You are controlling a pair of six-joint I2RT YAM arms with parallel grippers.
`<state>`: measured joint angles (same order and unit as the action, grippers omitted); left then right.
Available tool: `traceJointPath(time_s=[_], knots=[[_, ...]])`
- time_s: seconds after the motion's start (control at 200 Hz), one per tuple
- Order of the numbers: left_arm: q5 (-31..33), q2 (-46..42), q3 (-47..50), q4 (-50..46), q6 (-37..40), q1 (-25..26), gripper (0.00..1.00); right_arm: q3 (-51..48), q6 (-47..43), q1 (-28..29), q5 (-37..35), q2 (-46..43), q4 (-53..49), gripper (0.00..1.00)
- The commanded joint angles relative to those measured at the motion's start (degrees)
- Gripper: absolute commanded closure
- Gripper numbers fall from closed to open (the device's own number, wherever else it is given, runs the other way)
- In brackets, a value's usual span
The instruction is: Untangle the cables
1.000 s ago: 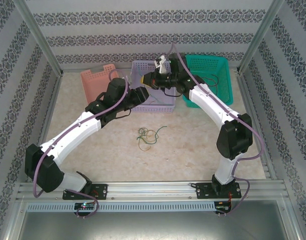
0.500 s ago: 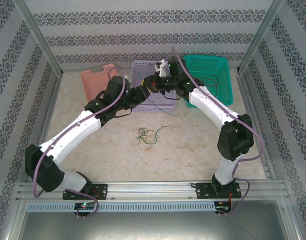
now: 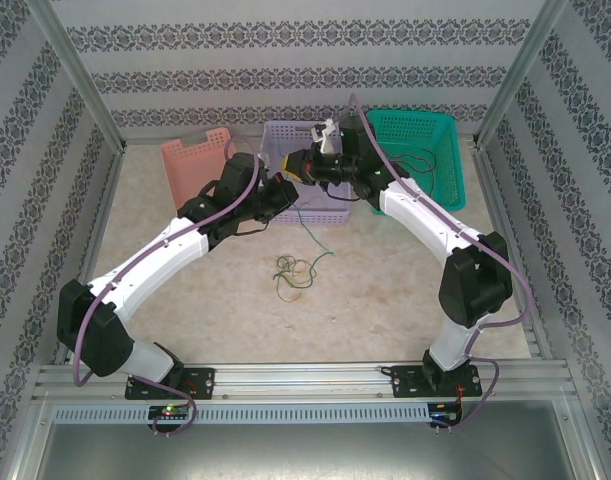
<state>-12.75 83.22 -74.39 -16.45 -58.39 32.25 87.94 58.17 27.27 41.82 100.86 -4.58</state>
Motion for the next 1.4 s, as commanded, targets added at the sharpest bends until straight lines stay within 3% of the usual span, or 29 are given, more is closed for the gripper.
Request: traceJointPath(time_s=[0.0,0.055,0.135,0.315,0.535,0.674,0.869,0.954,1.034,1.184,1.399], knots=[[1.38,-3.22,0.56,-1.3,1.02,-2.07,1.0,-0.08,-2.85,-0.14,-0.64,-3.89,-0.84,0.61],[-0.01,-4.19,1.87,-1.04,0.98,-4.89,1.0,-0.94,-5.16,-0.52,-3.2,-5.9,-2.72,0.5],[-3.8,-4.26,2.39,-0.21,1.52,-10.25,1.0,-2.13,-9.11,-1.19,-7.19,-9.41,-6.2,0.45],[-6.49,1.65,-2.37,-5.1,8.04,-22.26,1.0,-5.7,-13.3,-3.43,-10.08,-15.48,-9.98,0.44],[-1.54,15.8,-14.3,-10.35,16.03,-31.69,1.0,-8.45,-15.46,-3.58,-9.36,-19.15,-12.86,0.44],[2.78,25.93,-24.0,-15.89,20.43,-33.43,1.0,-10.85,-15.15,-3.45,-9.87,-21.12,-13.55,0.44],[4.22,34.11,-27.79,-15.83,21.12,-34.6,0.97,-12.52,-16.04,-3.71,-10.56,-22.03,-15.42,0.44],[2.71,36.5,-29.77,-16.67,20.77,-34.8,0.86,-13.05,-15.99,-3.97,-10.54,-21.96,-15.55,0.44],[2.3,37.87,-32.39,-19.57,20.49,-34.71,0.62,-13.15,-15.97,-4.12,-10.53,-21.55,-15.57,0.44],[6.16,32.7,-33.59,-22.4,20.88,-34.54,0.43,-12.58,-16.38,-4.23,-10.1,-20.55,-16.05,0.44],[8.18,20.26,-31.21,-27.06,18.41,-33.46,0.42,-13.08,-18.64,-4.41,-11.51,-20.28,-18.89,0.44]])
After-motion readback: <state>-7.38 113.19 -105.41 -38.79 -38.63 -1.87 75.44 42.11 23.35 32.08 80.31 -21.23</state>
